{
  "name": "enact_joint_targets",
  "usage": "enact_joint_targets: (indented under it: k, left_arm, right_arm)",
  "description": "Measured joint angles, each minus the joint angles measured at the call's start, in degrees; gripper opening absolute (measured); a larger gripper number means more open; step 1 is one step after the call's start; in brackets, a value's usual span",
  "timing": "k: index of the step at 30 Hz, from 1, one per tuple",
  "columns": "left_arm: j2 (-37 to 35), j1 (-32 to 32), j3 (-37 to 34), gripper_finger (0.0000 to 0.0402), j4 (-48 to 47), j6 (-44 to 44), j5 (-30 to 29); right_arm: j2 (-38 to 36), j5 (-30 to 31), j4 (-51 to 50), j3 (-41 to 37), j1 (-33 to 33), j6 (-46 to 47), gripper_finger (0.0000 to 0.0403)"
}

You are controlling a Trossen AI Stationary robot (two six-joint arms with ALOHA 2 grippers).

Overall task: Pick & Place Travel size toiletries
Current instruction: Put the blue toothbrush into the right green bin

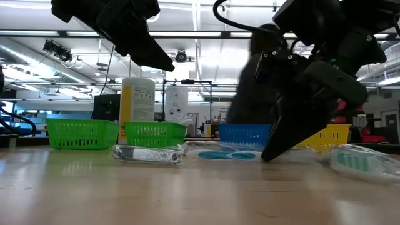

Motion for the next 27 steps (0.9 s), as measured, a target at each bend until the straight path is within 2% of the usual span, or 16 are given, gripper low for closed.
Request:
enact_joint_targets:
  k: [6,14,19,27]
  left_arm:
    - [0.00,0.00,0.00,0.0201,0.00,0.24,0.00]
    - [0.00,0.00,0.00,0.0201,-0.27,0.53,0.00]
    - [0.00,0.00,0.00,0.0201,-0.26,2.96,-1.15]
    - [0.00,0.02,-0.02,0.0201,0.41,4.86,-3.98]
  right_arm:
    - [-3.58,-0.76,0.76,0.11,-0.39,-3.29,0.0020]
    - [-9.47,7.69,4.20,0.31,-2.41,-11.27,0.0020]
    - [-15.09,9.78,4.94,0.31,-2.77,-20.07,0.0020]
    - [-25.61,20.29,2.64,0.37,-1.22,-28.27,0.0020]
